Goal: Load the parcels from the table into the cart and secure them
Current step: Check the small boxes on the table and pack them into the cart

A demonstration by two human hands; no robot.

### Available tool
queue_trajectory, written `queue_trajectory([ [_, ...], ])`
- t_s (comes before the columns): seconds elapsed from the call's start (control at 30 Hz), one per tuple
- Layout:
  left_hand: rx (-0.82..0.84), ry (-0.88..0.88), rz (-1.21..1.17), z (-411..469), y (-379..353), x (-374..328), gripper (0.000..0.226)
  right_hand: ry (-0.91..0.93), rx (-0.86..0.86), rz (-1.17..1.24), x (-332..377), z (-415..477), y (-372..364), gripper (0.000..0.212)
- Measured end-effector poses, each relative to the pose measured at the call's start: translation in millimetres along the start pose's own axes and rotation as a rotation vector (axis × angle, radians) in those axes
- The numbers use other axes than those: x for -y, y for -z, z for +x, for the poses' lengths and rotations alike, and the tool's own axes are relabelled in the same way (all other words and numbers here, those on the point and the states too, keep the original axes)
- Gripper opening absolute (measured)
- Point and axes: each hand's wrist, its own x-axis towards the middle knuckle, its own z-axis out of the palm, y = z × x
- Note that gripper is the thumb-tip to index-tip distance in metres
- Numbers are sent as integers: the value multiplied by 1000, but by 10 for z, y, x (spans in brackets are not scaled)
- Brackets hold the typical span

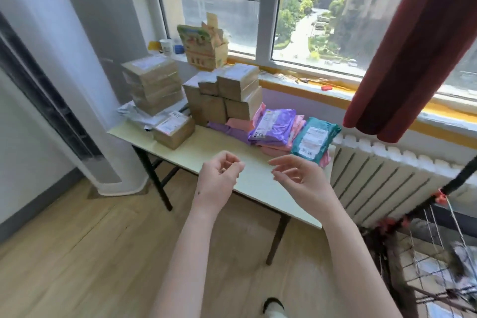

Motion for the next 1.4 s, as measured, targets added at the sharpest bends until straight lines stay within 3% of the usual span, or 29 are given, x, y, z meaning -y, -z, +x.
queue_trajectory([
  [0.2,-122,17,-27,374,416,120,16,91,94,3,153,543,-442,21],
  [0.5,-161,13,24,1429,533,98,16,157,154,5,98,1723,-746,18],
  [1.07,-130,24,215,3367,429,307,13,59,108,0,-97,3346,-958,26],
  [1.2,-110,-26,339,3824,533,490,20,44,38,2,-75,3595,-1108,30],
  [1.4,-45,-127,462,4360,641,635,49,-12,-100,12,8,3908,-1380,37],
])
